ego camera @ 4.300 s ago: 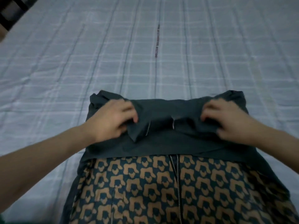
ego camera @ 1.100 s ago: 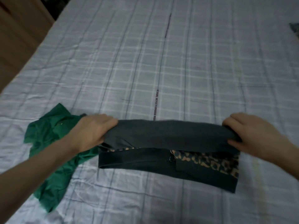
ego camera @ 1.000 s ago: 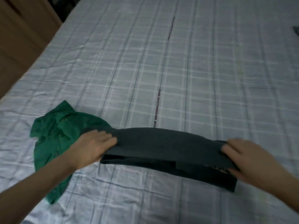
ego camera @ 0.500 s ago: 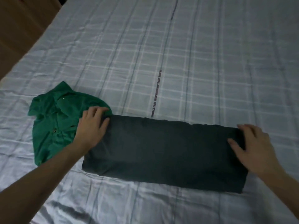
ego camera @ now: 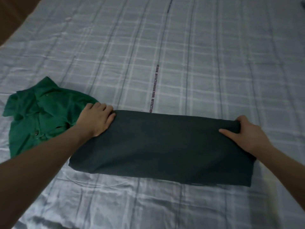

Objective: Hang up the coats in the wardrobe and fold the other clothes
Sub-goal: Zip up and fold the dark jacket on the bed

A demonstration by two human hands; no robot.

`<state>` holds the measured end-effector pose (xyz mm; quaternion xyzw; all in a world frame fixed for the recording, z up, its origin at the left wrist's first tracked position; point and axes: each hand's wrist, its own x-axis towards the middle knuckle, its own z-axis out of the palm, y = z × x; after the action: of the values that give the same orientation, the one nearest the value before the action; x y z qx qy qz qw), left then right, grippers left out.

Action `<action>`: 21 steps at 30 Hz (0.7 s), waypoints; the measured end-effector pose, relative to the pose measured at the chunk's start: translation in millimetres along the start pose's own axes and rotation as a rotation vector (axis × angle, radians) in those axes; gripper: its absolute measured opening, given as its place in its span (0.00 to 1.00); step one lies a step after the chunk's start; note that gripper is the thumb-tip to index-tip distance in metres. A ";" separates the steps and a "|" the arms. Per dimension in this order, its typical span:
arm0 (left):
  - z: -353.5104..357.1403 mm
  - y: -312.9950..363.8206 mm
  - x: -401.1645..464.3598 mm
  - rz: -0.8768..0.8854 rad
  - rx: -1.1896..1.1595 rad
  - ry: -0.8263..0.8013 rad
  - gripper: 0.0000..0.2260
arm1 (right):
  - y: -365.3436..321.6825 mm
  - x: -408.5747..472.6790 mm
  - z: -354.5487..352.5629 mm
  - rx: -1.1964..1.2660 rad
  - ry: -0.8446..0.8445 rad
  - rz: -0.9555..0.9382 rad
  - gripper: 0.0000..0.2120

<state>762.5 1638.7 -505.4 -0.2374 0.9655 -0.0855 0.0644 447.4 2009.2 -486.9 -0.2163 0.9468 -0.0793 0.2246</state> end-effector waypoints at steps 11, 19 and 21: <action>-9.5 140.0 -48.7 0.074 -0.396 0.079 0.23 | -37.1 -22.1 64.0 -0.155 0.136 -0.331 0.30; 24.3 144.4 -40.2 0.097 -0.302 -0.054 0.25 | -67.3 -13.7 57.5 -0.165 0.055 -0.176 0.26; 16.5 139.6 -38.8 0.117 -0.357 -0.073 0.24 | -103.2 -10.7 43.1 -0.170 0.091 -0.246 0.24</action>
<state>736.9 1776.5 -545.6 -0.1916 0.9745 0.0997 0.0611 514.5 1919.4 -495.4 -0.3451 0.9257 -0.0354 0.1509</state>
